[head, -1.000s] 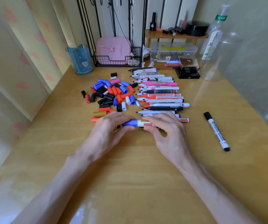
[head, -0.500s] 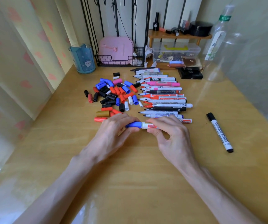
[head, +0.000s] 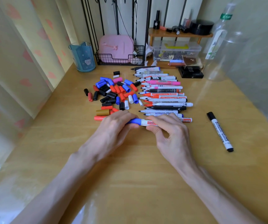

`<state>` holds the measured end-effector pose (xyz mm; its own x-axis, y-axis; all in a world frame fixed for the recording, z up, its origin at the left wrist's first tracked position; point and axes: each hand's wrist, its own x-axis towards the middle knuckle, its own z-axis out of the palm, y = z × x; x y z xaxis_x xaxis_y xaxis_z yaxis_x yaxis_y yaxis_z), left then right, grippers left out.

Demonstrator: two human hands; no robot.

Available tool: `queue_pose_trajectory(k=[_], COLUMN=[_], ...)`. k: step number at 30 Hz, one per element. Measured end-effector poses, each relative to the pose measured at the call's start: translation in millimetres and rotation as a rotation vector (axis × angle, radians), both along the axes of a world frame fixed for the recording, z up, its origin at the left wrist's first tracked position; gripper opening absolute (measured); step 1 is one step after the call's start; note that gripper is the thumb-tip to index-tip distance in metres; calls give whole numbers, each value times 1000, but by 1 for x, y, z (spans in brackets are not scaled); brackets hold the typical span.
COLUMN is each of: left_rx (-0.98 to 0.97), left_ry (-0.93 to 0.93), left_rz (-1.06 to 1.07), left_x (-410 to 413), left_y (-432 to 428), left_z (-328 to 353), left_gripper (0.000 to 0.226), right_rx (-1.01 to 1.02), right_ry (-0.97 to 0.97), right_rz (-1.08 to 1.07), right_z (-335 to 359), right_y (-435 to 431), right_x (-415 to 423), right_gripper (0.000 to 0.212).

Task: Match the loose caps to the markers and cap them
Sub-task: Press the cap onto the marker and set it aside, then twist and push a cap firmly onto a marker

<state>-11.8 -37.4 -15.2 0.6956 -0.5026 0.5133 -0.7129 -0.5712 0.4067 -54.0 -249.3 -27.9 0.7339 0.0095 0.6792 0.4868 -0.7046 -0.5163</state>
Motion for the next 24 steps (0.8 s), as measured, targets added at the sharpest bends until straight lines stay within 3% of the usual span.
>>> queue_pose_trajectory(k=[10,16,21,24], left_rx=[0,-8,-170,-102], left_ry=[24,110,111,110], left_rz=[-36,-35,21,-4], left_x=[-4,2,-1,-2], left_y=[-3,-3,-22,-35], left_z=[-2,-6,6,7], left_gripper=[32,26,53,45], right_rx=[-6,-213,43,87], right_ry=[39,122,182,229], right_rz=[13,7,-84,-304], right_z=[-1,7,25,32], right_y=[0,-10,-39,-78], right_x=[-3,-4,-8,-4], right_gripper=[19,21,12,9])
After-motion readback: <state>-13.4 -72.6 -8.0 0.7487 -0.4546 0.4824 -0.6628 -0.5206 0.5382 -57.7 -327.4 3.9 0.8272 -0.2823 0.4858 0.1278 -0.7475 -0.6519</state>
